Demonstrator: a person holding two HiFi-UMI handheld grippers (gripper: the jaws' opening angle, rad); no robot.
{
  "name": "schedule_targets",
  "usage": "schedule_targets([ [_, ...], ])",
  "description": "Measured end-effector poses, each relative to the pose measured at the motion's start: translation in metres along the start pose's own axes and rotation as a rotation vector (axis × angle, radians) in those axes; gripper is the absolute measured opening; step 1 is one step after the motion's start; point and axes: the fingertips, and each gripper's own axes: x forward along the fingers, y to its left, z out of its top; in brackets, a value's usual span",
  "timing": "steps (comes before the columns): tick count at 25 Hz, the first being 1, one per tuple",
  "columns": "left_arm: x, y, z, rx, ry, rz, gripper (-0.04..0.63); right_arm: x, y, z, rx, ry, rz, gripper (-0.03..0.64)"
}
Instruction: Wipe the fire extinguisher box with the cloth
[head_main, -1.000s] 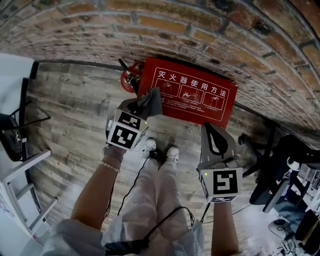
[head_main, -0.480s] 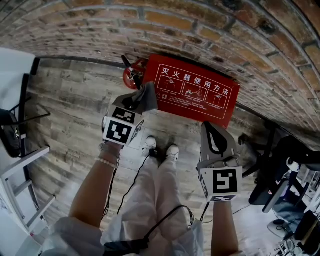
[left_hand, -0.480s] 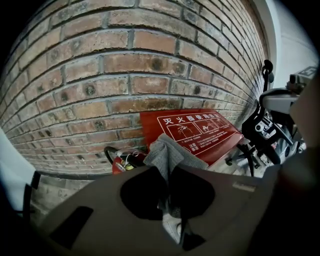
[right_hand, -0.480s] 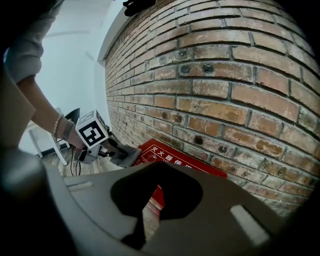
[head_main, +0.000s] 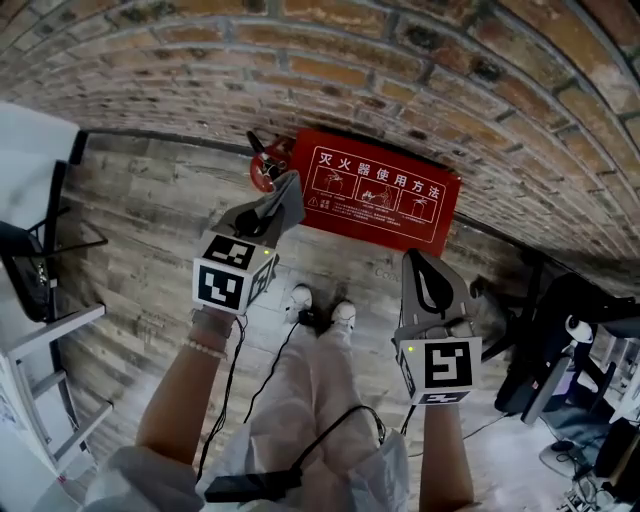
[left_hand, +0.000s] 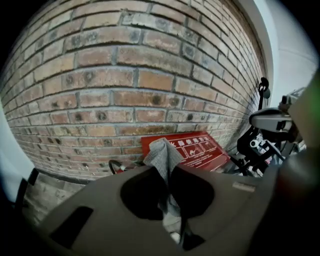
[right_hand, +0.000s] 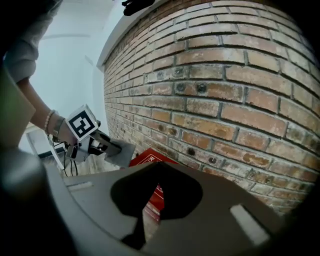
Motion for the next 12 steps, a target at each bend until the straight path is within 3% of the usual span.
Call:
schedule_targets([
  [5, -0.053, -0.025, 0.048, 0.018, -0.087, -0.031, 0.014, -0.027, -0.003, 0.037, 0.0, -0.045, -0.012, 0.009],
  [12, -0.131, -0.073, 0.119, 0.109, -0.212, -0.074, 0.014, -0.076, -0.01, 0.095, -0.046, -0.1, -0.017, 0.009],
])
